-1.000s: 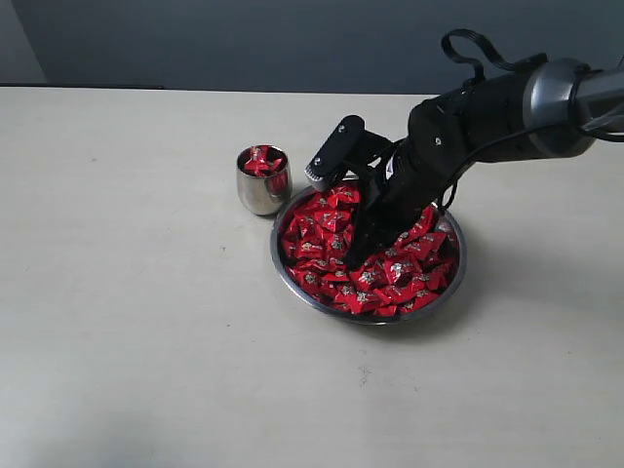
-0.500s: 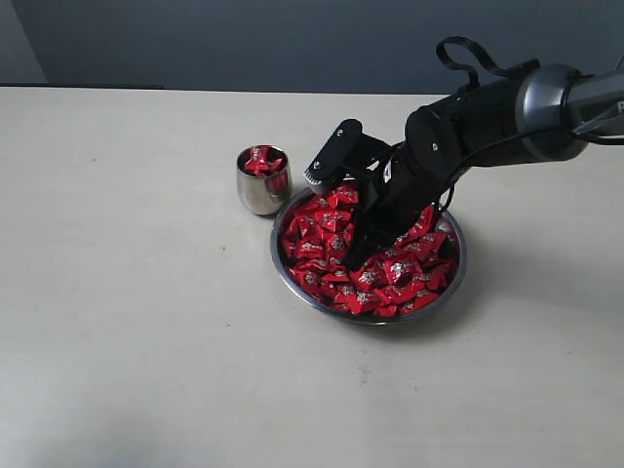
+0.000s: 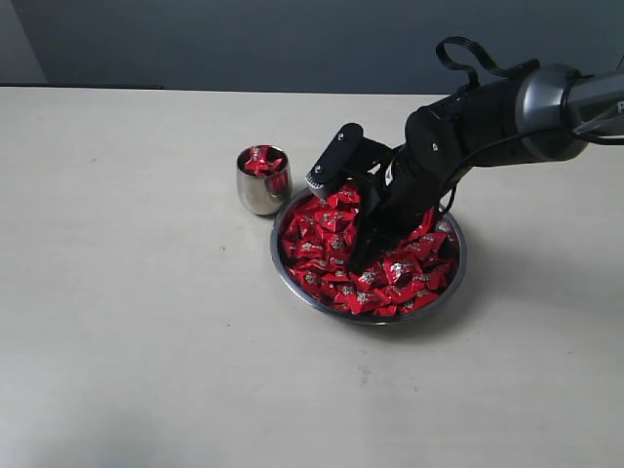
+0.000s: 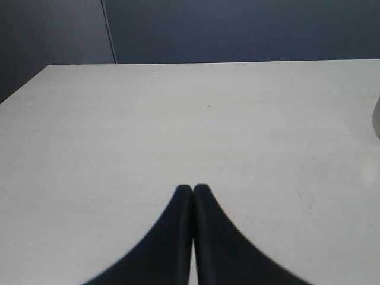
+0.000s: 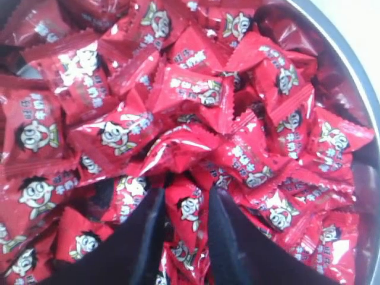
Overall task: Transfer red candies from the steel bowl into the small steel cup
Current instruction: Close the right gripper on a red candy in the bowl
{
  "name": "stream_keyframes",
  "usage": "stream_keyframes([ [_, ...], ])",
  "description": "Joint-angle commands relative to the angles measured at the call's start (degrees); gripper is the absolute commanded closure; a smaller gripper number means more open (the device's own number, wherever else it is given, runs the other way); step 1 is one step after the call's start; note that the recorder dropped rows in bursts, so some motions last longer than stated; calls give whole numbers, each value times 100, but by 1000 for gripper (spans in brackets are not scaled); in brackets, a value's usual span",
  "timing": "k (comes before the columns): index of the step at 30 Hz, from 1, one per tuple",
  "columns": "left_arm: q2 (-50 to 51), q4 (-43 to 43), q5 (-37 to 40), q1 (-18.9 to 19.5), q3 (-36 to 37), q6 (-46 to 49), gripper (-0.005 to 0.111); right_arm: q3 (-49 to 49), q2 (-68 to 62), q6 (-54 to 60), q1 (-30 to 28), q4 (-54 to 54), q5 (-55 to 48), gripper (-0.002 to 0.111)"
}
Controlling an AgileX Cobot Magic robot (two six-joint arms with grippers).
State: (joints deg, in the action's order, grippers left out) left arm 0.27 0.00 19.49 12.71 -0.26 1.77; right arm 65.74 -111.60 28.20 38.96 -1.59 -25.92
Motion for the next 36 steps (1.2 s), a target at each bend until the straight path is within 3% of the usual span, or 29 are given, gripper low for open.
stream_keyframes([
  [1, -27, -35, -58, -27, 26, -8, 106, 17, -3, 12, -13, -67, -133, 83],
  [36, -27, -35, -58, -27, 26, -8, 106, 17, -132, 12, -13, -89, -181, 83],
])
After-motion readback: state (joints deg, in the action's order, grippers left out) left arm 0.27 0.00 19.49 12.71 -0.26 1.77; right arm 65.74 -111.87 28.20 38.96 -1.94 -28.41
